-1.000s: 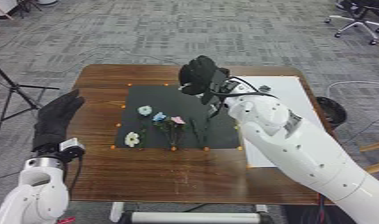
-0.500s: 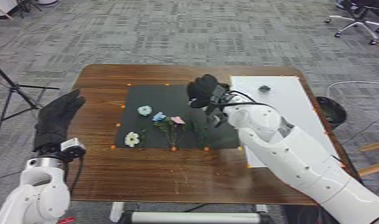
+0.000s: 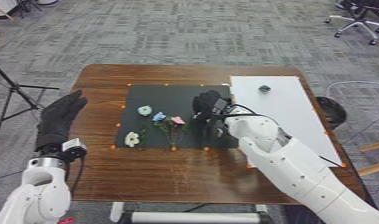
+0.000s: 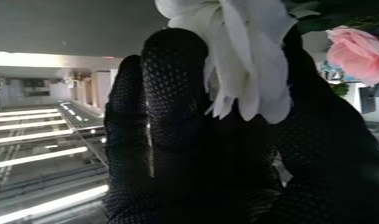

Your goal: Arrange flowers

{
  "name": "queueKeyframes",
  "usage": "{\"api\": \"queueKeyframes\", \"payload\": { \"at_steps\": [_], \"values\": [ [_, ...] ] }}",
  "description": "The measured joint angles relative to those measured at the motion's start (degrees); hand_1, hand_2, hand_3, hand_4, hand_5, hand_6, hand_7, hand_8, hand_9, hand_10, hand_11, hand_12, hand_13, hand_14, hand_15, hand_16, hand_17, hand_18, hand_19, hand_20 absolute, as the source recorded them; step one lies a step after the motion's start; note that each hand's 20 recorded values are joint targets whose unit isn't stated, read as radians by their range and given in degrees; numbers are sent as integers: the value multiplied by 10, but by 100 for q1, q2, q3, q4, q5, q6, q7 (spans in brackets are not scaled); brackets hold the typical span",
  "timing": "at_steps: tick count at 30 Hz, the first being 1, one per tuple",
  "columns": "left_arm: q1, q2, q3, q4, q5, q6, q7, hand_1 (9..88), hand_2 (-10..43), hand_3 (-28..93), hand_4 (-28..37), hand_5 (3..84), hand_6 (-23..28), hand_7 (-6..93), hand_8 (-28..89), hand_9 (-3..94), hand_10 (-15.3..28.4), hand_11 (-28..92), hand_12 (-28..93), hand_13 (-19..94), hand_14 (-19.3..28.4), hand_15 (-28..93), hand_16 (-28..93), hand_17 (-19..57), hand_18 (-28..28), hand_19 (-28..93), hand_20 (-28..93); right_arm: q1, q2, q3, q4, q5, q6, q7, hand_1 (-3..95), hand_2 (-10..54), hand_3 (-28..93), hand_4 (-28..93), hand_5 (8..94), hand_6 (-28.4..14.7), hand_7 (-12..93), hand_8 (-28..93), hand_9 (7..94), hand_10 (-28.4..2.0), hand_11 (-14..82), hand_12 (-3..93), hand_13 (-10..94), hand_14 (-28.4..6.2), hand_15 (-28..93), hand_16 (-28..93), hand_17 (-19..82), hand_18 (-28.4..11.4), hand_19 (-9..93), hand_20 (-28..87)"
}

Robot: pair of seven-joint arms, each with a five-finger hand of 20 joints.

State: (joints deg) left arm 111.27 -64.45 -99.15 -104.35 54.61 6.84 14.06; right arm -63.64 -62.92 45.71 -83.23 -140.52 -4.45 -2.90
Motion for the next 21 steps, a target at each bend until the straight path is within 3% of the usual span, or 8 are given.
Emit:
{"api": "queueKeyframes", "payload": {
  "at_steps": [4,8,21],
  "values": [
    [-1,0,-2,2,0,-12,0,248,12,697,-242,483,37,142,-76,490,135,190,116,354,156,100,18,44,110,57,148,16,6,-17,-9,72,1,121,451,-95,667,-184,640,24,239,11,713,-103,165,193,723,-74,559,338,268,-187,531,547],
    [-1,0,-7,3,0,-20,4,248,13,696,-242,482,37,142,-76,490,136,190,116,354,156,100,18,44,110,57,148,65,28,-35,-15,192,1,196,390,-95,707,-174,624,15,219,-106,693,-112,158,188,707,-82,568,329,262,-191,531,544],
    [-6,5,-7,6,-4,-23,7,247,12,697,-242,481,37,142,-75,490,136,190,116,354,156,100,17,43,110,57,148,309,218,140,-335,844,-126,330,319,-95,691,-147,615,1,194,-99,675,-128,143,191,684,-99,568,322,248,-200,519,538]
  ]
}}
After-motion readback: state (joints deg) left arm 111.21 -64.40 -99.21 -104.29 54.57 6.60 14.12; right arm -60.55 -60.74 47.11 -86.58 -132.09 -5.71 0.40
